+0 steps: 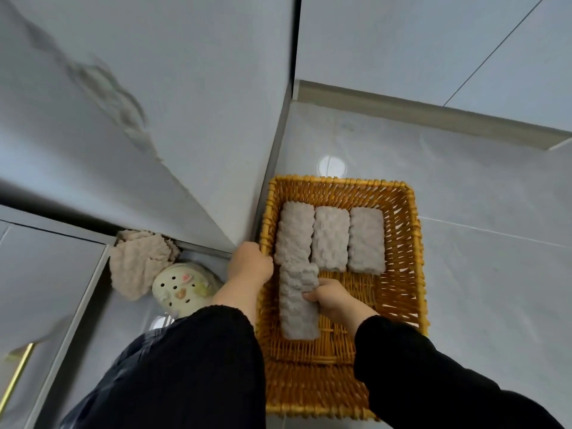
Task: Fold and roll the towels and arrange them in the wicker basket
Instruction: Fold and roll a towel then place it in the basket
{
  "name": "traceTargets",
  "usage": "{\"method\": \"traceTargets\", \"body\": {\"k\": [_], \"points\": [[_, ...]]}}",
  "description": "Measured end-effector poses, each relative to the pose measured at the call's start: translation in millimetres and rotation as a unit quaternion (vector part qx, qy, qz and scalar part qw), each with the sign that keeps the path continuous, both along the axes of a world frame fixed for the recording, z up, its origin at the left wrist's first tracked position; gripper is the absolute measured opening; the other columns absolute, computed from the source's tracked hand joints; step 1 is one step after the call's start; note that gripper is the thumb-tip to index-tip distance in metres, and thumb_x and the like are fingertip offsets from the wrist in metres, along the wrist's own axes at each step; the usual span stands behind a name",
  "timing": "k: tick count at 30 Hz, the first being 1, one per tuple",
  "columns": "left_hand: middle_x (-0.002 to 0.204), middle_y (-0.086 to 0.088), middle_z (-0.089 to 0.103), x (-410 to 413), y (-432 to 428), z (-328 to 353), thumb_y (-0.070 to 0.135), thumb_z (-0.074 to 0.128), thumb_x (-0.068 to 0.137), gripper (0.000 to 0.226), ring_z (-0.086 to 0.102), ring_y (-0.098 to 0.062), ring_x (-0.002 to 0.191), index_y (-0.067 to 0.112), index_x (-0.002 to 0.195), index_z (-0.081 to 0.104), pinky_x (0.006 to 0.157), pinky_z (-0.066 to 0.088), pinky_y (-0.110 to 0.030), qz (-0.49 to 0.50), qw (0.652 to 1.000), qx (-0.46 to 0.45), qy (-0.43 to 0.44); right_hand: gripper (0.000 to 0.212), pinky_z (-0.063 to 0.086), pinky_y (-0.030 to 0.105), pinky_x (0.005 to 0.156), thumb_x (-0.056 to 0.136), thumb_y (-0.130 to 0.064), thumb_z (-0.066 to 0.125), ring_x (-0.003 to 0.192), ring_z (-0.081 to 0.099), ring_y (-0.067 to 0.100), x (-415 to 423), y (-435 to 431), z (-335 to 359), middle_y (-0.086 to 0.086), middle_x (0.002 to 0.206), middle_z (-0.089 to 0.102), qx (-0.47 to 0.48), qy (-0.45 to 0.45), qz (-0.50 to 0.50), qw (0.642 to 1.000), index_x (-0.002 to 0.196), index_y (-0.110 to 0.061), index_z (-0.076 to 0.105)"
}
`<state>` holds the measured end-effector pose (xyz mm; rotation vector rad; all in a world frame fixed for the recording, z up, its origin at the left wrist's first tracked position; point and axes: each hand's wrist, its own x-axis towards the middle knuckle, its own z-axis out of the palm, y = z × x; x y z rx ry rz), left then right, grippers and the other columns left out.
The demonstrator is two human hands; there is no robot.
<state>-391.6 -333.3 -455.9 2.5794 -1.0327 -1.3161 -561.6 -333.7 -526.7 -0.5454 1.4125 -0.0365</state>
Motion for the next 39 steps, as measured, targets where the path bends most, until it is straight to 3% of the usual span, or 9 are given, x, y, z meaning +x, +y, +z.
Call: {"method": "traceTargets", "body": {"k": [7, 11, 15, 19, 26, 29, 33, 37, 39], "points": [[0.074, 0.003, 0.054, 3.8, -4.5, -7.0, 0.023, 0.056, 0.093, 0.022, 0.049, -0.014, 0.066, 0.019, 0.071, 0.053, 0.062, 0.040, -0.026, -0.019, 1.000, 0.008, -0.002, 0.022, 0.052, 0.043, 0.092, 0.083, 0.007, 0.060, 0.099, 0.064, 0.028, 17.3, 2.5, -17.6, 0.014, 0.103, 0.067, -0.012, 0.036, 0.013, 0.999, 0.104, 0.002, 0.063], [0.099, -0.008, 0.065, 2.0, -4.0, -7.9, 0.025, 0.055, 0.093, 0.016, 0.061, -0.028, 0.092, 0.011, 0.093, 0.064, 0.080, 0.050, -0.033, -0.016, 1.000, 0.004, 0.006, 0.016, 0.054, 0.035, 0.085, 0.086, -0.016, 0.065, 0.093, 0.065, 0.023, 25.9, 6.3, -30.4, 0.011, 0.100, 0.067, -0.081, 0.130, 0.096, 0.984, 0.094, -0.002, 0.064], [0.101, -0.008, 0.063, 0.8, -1.8, -5.9, 0.026, 0.052, 0.096, 0.017, 0.057, -0.026, 0.090, 0.012, 0.092, 0.060, 0.074, 0.044, -0.031, -0.031, 0.999, 0.003, -0.008, 0.026, 0.046, 0.029, 0.072, 0.093, -0.032, 0.052, 0.094, 0.061, 0.025, 24.3, 15.7, -18.8, 0.004, 0.105, 0.058, -0.243, 0.291, 0.287, 0.880, 0.110, -0.013, 0.049], [0.103, -0.009, 0.064, 0.8, -0.7, -6.8, 0.027, 0.052, 0.096, 0.019, 0.059, -0.028, 0.095, 0.011, 0.096, 0.062, 0.078, 0.046, -0.033, -0.028, 1.000, -0.004, -0.011, 0.033, 0.051, 0.031, 0.086, 0.087, -0.032, 0.049, 0.105, 0.055, 0.020, 14.1, 36.8, -11.4, 0.003, 0.116, 0.055, -0.509, 0.286, 0.401, 0.705, 0.116, -0.015, 0.050], [0.104, -0.008, 0.065, 2.0, 0.9, -6.5, 0.029, 0.052, 0.096, 0.021, 0.060, -0.028, 0.096, 0.012, 0.100, 0.063, 0.082, 0.049, -0.035, -0.021, 1.000, -0.009, -0.002, 0.060, 0.018, 0.053, 0.113, 0.084, -0.032, 0.038, 0.138, 0.031, 0.031, 2.5, 45.3, -19.9, 0.014, 0.148, 0.040, -0.546, 0.260, 0.547, 0.579, 0.140, -0.012, 0.040], [0.106, -0.007, 0.064, 2.9, 1.4, -6.6, 0.029, 0.051, 0.097, 0.021, 0.059, -0.027, 0.097, 0.012, 0.102, 0.062, 0.082, 0.048, -0.034, -0.024, 1.000, -0.012, 0.004, 0.058, 0.016, 0.053, 0.113, 0.091, -0.035, 0.031, 0.143, 0.021, 0.025, 8.4, 37.5, -19.3, 0.011, 0.149, 0.039, -0.499, 0.261, 0.597, 0.572, 0.140, -0.008, 0.044], [0.110, -0.007, 0.063, 2.3, 0.9, -3.5, 0.028, 0.049, 0.098, 0.020, 0.058, -0.026, 0.101, 0.013, 0.106, 0.060, 0.076, 0.041, -0.030, -0.033, 0.999, -0.004, 0.002, 0.071, -0.013, 0.047, 0.112, 0.097, -0.054, 0.015, 0.147, -0.006, 0.024, 12.6, 34.8, -23.0, 0.004, 0.155, -0.002, -0.443, 0.265, 0.633, 0.576, 0.151, -0.009, 0.008], [0.112, -0.008, 0.062, 2.8, 0.2, -1.0, 0.026, 0.047, 0.098, 0.021, 0.057, -0.026, 0.103, 0.012, 0.109, 0.059, 0.079, 0.042, -0.030, -0.038, 0.999, 0.000, 0.014, 0.068, 0.023, 0.049, 0.110, 0.089, -0.054, 0.034, 0.137, 0.038, 0.028, 9.7, 35.5, -15.7, 0.011, 0.144, 0.047, -0.487, 0.242, 0.613, 0.573, 0.135, -0.008, 0.051], [0.112, -0.009, 0.061, 3.4, 0.7, 1.6, 0.024, 0.047, 0.098, 0.022, 0.057, -0.027, 0.102, 0.010, 0.109, 0.059, 0.085, 0.046, -0.033, -0.042, 0.999, 0.001, 0.024, 0.062, 0.030, 0.047, 0.106, 0.085, -0.051, 0.038, 0.131, 0.047, 0.027, 7.5, 35.2, -7.2, 0.011, 0.138, 0.053, -0.518, 0.231, 0.597, 0.567, 0.129, -0.012, 0.058]]}}
